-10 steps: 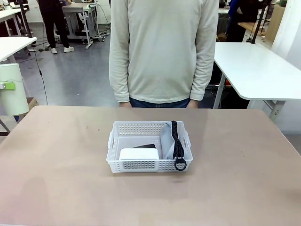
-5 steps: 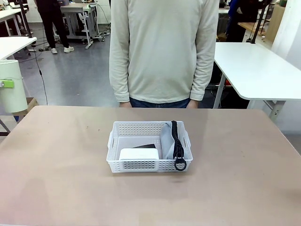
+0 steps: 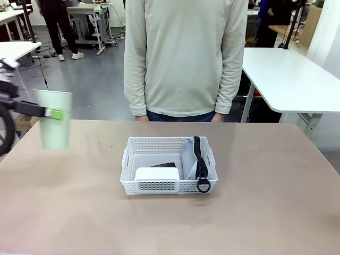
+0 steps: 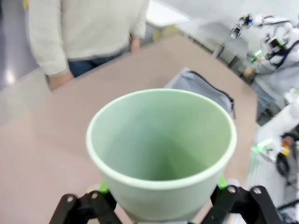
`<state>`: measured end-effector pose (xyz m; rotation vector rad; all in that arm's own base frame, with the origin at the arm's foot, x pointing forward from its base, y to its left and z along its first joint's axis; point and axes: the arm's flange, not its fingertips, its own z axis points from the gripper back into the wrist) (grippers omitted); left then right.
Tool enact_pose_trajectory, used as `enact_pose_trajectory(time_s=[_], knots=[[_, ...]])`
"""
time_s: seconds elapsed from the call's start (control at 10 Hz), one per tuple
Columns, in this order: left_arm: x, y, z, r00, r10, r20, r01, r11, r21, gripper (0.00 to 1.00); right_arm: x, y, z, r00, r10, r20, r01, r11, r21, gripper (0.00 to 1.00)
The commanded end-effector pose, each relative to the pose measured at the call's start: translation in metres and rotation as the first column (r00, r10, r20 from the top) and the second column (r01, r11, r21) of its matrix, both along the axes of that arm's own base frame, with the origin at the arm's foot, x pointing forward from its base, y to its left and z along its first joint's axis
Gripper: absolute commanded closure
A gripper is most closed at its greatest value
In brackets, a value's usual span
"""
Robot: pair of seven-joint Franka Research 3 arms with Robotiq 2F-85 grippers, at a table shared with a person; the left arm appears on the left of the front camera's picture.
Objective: Efficiently arrange items inside the basket to fit them all.
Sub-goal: Pick up the Reusable plastic cup and place it inside the Organizing basket.
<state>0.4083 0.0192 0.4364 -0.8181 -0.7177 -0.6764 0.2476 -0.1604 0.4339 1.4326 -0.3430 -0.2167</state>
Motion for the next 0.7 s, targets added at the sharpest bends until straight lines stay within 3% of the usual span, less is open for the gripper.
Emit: enact_pose_trajectory(time_s=[0.0,0.1,0.2,0.3,0.4,0.6], knots=[[-0.006,-0.058,0.017,0.99,0.048,-0.132,-0.044,0.998,0.032,0.12,0.001,0.002,0.005,1.0,-0.009,0.0,0.009,1.0,0.025,0.0],[-0.009,-0.091,0.016,0.988,0.041,-0.149,-0.03,0.997,0.077,0.12,0.001,0.002,0.005,1.0,-0.009,0.0,0.009,1.0,0.025,0.0],[-0.015,-0.118,0.027,0.994,-0.044,-0.102,0.053,0.995,0.08,0.12,0.001,0.002,0.005,1.0,-0.009,0.0,0.009,1.0,0.025,0.0],[-0.025,-0.142,0.042,0.987,-0.116,-0.107,0.124,0.99,0.073,0.12,0.001,0.002,0.005,1.0,-0.009,0.0,0.009,1.0,0.025,0.0],[-0.016,-0.111,0.02,0.991,-0.005,-0.131,0.015,0.997,0.077,0.12,0.001,0.002,0.005,1.0,-0.009,0.0,0.009,1.0,0.025,0.0],[-0.016,-0.111,0.02,0.991,-0.005,-0.131,0.015,0.997,0.077,0.12,0.001,0.002,0.005,1.0,-0.009,0.0,0.009,1.0,0.025,0.0]])
